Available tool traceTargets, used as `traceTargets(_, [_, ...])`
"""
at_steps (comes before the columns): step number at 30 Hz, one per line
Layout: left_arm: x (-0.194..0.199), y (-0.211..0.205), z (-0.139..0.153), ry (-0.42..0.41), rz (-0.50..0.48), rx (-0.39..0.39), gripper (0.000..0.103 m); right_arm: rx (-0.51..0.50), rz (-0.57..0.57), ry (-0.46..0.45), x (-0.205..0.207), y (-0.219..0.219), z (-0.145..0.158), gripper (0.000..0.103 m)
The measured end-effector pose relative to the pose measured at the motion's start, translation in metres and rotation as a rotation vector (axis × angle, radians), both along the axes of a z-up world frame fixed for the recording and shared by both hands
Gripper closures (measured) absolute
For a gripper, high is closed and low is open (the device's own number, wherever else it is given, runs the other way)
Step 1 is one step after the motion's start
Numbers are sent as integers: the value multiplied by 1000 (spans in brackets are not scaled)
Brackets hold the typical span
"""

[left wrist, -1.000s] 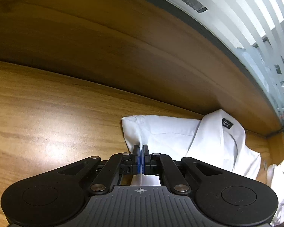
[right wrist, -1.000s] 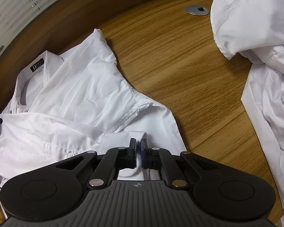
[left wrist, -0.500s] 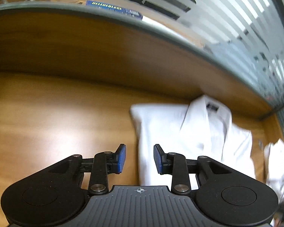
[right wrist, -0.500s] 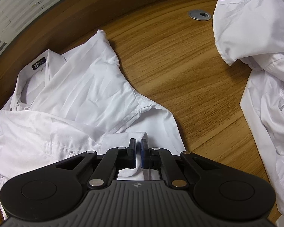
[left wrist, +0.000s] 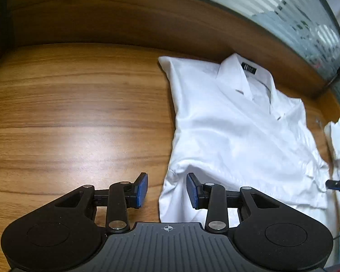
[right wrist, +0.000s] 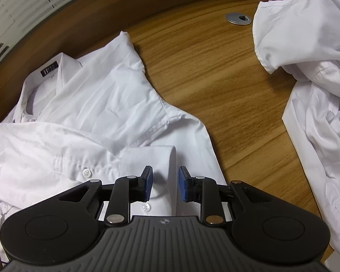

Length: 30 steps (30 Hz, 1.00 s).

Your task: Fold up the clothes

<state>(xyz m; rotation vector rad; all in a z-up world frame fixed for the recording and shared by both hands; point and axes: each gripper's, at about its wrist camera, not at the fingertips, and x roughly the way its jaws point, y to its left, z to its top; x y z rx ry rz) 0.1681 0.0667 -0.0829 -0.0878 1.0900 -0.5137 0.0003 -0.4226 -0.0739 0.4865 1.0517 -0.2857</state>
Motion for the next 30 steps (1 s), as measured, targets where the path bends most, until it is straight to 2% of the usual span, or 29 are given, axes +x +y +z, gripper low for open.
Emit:
traceTargets(2, [-2, -1, -2, -13, 14, 2, 72, 2, 2, 5, 1, -1, -4, 75])
traceTargets(3, [-3, 0, -3, -17, 24, 5, 82, 3, 3, 7, 2, -2, -5, 75])
traceTargets(7, [-6, 2, -3, -54, 51, 32, 91, 6, 4, -5, 6, -1, -8, 75])
traceTargets(8, [-7, 1, -2, -69, 54, 44, 91, 8, 5, -7, 8, 0, -8, 75])
traceTargets(12, [-4, 2, -2, -88, 85, 82, 92, -8, 25, -17, 11, 3, -9, 99])
traceTargets(19, [-7, -10, 3, -135, 45, 161, 92, -42, 24, -60, 9, 3, 4, 102])
traceTargets(23, [-19, -27, 10, -230, -10, 272, 92, -81, 12, -107, 8, 3, 26, 103])
traceTargets(26, [-27, -38, 13, -266, -40, 334, 92, -100, 8, -134, 9, 2, 40, 103])
traceTargets(30, [-29, -41, 12, -278, -51, 356, 92, -114, 7, -152, 10, -1, 51, 103])
